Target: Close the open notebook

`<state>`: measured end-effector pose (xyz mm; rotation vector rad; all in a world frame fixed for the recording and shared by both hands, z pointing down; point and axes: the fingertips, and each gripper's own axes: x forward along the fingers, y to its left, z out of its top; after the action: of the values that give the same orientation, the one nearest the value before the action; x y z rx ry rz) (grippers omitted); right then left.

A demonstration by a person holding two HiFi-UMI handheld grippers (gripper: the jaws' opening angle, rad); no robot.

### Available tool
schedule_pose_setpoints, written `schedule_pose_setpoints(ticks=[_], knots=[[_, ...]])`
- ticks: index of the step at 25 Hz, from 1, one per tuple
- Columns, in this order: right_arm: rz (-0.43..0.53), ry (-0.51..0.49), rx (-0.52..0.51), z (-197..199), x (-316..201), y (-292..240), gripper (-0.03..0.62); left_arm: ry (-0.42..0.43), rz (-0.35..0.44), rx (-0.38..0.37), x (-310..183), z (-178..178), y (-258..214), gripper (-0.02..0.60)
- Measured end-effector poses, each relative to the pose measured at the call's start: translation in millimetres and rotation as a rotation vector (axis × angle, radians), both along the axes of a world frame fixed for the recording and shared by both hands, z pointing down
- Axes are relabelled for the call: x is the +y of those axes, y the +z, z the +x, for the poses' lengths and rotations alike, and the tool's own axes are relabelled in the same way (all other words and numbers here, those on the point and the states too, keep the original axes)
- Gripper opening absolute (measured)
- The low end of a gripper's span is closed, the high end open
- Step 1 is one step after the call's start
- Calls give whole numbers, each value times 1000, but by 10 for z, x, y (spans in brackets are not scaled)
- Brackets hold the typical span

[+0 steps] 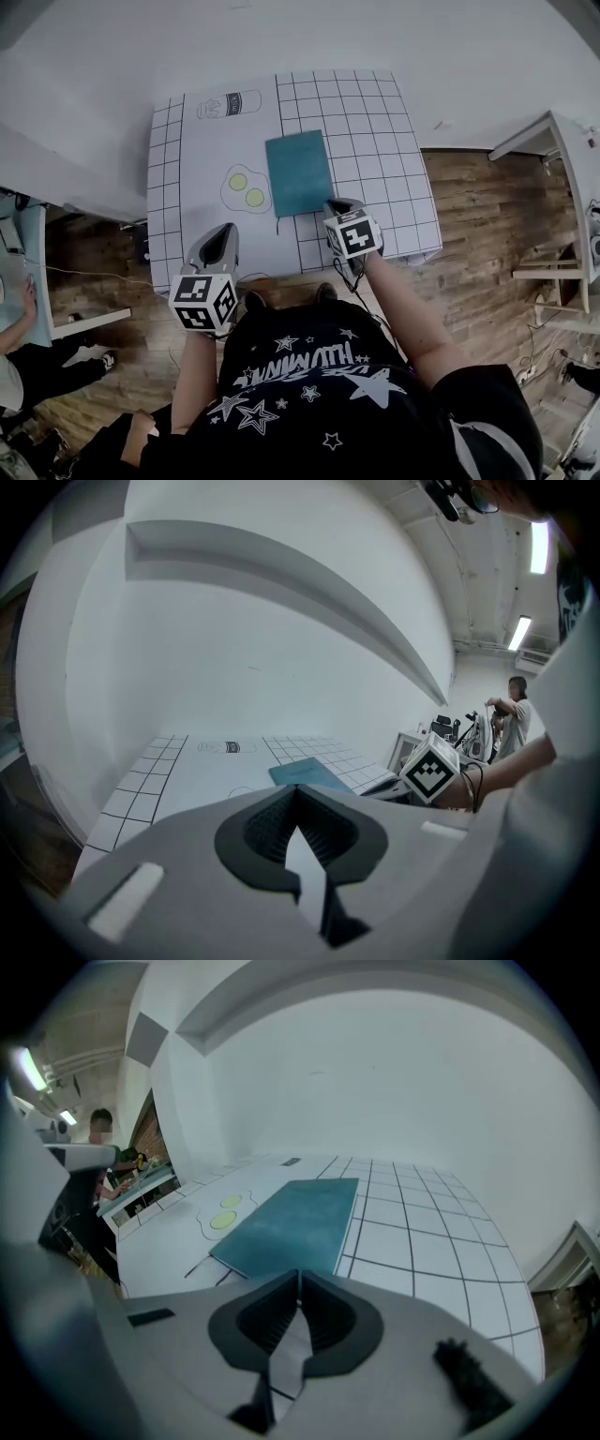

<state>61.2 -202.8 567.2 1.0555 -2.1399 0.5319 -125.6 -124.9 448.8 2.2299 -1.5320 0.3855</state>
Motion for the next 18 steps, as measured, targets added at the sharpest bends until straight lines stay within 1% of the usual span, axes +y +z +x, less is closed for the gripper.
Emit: schedule_pose_setpoints(ticks=[3, 7, 12, 16, 18], knots=[[-19, -4, 57, 1, 6, 95, 18, 4, -3, 4, -50, -68, 27, 9], [-45, -55, 154, -31, -6, 125, 18, 17, -3, 15, -156, -134, 71, 9], [-97, -58, 177, -57, -40, 115, 18, 22, 1, 27, -253, -140, 63, 9], [-84, -106, 209, -62, -48, 130, 18, 29, -1, 5, -275, -35, 88, 9], [-68, -142, 214, -60, 9, 142, 18, 8, -3, 1, -256, 26, 86, 9]])
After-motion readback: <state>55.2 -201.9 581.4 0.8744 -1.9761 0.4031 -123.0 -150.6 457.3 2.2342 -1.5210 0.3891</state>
